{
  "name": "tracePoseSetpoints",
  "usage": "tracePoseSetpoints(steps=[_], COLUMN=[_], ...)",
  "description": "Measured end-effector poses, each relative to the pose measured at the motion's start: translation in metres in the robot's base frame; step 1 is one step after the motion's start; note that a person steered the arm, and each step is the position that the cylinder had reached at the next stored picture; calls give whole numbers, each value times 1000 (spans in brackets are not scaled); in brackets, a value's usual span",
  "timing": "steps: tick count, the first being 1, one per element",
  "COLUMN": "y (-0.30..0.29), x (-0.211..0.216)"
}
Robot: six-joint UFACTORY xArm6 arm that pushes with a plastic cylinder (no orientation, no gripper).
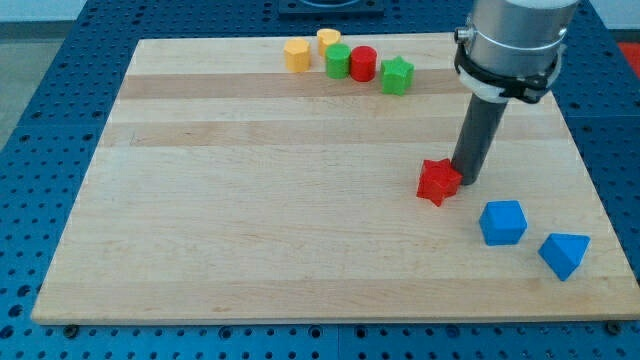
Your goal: Move the green star diagonal to the red star
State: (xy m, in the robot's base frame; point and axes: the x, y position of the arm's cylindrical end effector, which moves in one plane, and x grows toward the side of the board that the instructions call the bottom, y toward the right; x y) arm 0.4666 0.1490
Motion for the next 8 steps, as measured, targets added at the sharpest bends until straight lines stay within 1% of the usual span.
tracePoseSetpoints(steps=[2,3,4,6,8], y=[0,0,0,0,1], x=[6,-9,-33,-121,-191])
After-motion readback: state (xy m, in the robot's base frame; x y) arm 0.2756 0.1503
